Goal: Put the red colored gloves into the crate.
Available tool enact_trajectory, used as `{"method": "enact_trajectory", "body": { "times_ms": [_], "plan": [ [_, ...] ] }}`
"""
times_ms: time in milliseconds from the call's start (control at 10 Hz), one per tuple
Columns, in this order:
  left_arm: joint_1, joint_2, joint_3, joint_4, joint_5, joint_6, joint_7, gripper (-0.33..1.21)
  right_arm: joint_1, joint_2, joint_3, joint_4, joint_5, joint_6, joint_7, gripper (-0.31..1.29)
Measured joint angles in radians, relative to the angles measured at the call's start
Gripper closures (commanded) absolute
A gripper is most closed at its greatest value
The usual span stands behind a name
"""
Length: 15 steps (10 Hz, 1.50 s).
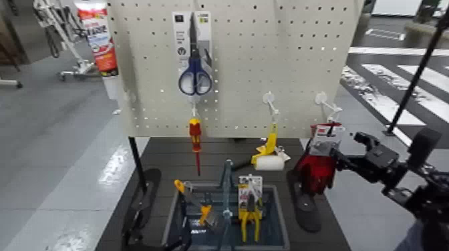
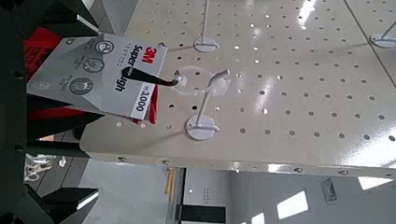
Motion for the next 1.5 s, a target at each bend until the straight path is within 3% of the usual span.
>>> {"method": "enact_trajectory", "body": {
  "times_ms": [1000, 1100, 1200, 1500],
  "plan": [
    [-0.011, 0.0, 0.0, 0.012, 0.006, 0.004, -0.019, 0.14, -0.159, -0.021, 0.189, 0.174, -0.059, -0.031, 0.058, 0.15],
    [-0.011, 0.0, 0.0, 0.012, 0.007, 0.004, -0.02, 0.14, -0.165, -0.021, 0.202, 0.176, -0.061, -0.025, 0.06, 0.49],
    [-0.012, 0.0, 0.001, 0.012, 0.008, 0.004, -0.02, 0.14, -0.167, -0.021, 0.207, 0.173, -0.06, -0.015, 0.061, 1.12],
    [-0.012, 0.0, 0.002, 0.012, 0.009, 0.004, -0.022, 0.15, -0.169, -0.025, 0.207, 0.157, -0.05, 0.012, 0.056, 1.11]
  ]
}}
